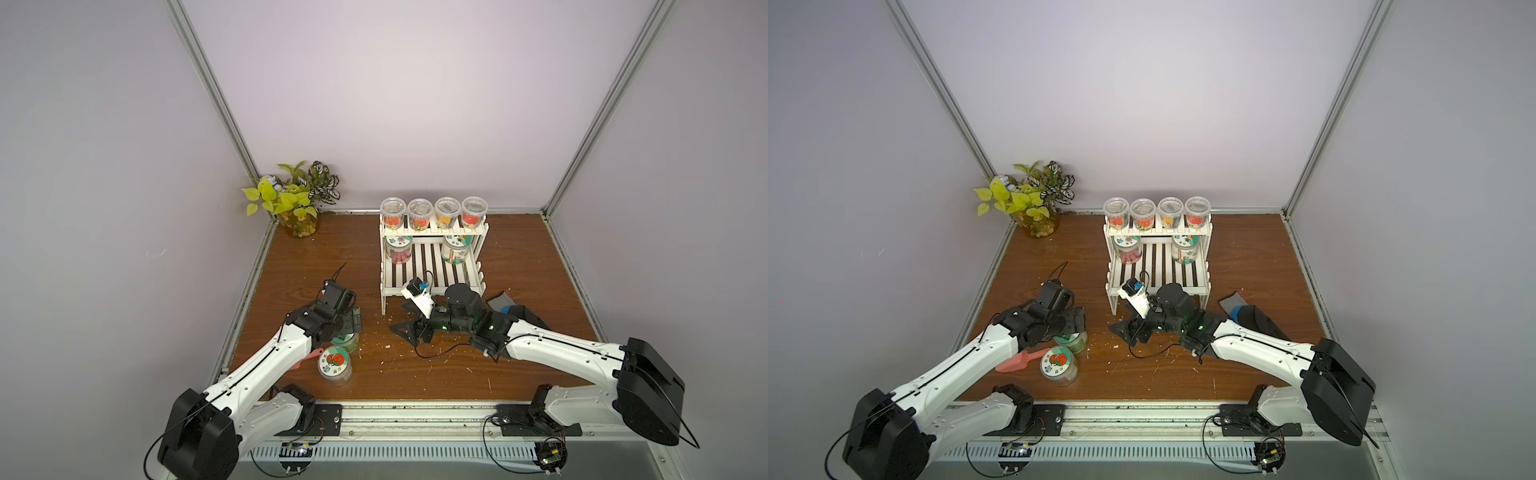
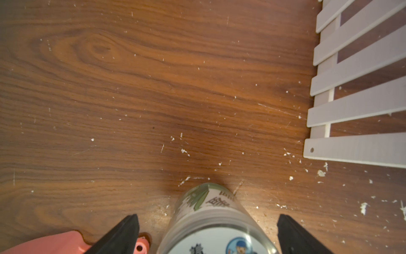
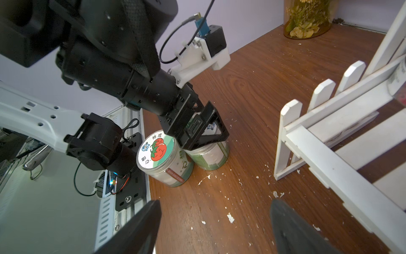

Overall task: Place the seed container on the shelf
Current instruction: Pick up the seed jar at the center of the board.

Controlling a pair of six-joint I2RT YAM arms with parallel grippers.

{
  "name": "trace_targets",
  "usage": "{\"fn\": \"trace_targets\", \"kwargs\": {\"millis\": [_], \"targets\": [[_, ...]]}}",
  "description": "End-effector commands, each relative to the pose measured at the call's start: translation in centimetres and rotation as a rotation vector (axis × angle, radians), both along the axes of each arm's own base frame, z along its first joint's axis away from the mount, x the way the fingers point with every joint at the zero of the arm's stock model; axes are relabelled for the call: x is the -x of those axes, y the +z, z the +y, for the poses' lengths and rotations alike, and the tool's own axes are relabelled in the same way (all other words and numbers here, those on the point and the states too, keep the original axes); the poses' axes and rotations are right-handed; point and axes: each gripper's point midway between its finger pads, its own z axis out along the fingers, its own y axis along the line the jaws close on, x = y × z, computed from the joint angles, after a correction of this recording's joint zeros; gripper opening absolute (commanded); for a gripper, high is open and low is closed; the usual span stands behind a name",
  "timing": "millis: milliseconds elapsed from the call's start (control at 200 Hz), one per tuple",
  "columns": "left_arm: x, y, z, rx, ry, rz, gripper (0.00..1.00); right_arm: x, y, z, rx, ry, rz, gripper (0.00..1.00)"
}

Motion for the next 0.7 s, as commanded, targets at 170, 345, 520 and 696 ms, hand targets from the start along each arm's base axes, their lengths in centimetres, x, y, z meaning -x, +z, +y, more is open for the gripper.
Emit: {"fn": "trace_targets", "kwargs": {"millis": [170, 345, 520, 696], "targets": [[1.7, -0.4, -1.2, -0.011, -0.086, 0.087, 1.0, 0.6, -1.0, 1.6, -0.013, 0.051, 0.021, 0.86], [2.0, -0.9, -0.9, -0.026, -0.076, 0.11, 1.0, 0.8, -2.3, 2.9, -0.009, 0.063, 0.035, 0.86], [2.0, -0.8, -1.1, -0.025, -0.082, 0.115, 0.94, 0.9, -3.7, 3.6, 0.007, 0.067, 0.043, 0.87], [1.8, 0.0, -1.4, -0.003, -0.098, 0.092, 0.86, 0.7, -5.1, 3.6, 0.037, 0.036, 0.014, 0.91]]}}
